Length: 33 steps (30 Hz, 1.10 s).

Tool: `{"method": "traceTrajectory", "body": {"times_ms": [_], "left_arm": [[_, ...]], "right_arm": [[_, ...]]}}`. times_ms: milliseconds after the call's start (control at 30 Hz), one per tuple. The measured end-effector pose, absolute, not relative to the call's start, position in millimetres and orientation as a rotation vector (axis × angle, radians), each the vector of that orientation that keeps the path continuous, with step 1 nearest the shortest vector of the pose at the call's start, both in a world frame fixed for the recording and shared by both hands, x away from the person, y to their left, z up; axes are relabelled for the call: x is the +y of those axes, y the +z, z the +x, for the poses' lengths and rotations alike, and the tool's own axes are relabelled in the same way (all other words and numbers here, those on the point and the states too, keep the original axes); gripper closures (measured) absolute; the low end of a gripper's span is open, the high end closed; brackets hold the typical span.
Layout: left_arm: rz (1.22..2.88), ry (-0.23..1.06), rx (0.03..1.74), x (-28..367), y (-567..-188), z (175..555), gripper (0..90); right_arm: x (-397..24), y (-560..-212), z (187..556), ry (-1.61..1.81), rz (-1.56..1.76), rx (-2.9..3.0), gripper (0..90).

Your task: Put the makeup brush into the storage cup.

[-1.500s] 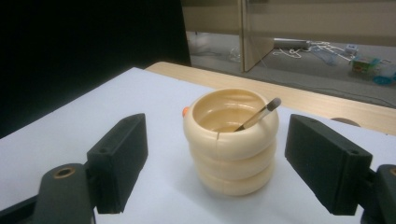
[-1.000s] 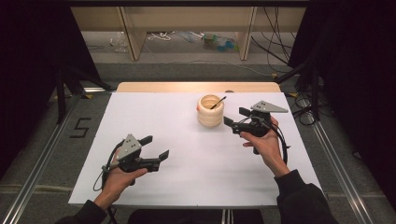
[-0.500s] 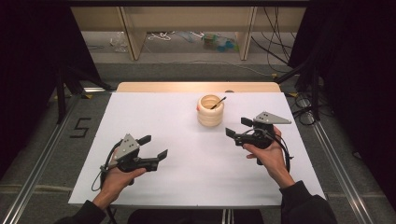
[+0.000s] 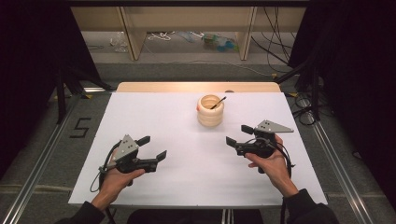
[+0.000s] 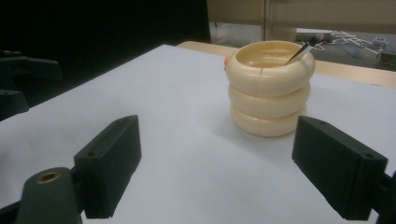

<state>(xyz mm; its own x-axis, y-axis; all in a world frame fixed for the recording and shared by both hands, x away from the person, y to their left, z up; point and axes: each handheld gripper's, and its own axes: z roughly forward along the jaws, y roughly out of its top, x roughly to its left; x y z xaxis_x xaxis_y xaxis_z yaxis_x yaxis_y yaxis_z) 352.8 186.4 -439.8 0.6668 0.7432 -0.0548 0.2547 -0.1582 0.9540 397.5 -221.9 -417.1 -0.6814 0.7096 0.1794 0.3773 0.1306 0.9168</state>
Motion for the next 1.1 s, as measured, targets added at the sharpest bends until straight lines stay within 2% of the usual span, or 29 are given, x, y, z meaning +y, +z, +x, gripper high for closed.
{"method": "traceTrajectory", "body": {"times_ms": [567, 1100], "left_arm": [[1.732, 0.516, 0.817, 185, -442, 351, 16.3], [1.731, 0.511, 0.817, 185, -442, 351, 16.3]], "right_arm": [[-236, -424, 378, 1.561, 1.06, 2.126, 16.6], [-233, -429, 371, 1.584, 1.017, 2.145, 16.6]]}}
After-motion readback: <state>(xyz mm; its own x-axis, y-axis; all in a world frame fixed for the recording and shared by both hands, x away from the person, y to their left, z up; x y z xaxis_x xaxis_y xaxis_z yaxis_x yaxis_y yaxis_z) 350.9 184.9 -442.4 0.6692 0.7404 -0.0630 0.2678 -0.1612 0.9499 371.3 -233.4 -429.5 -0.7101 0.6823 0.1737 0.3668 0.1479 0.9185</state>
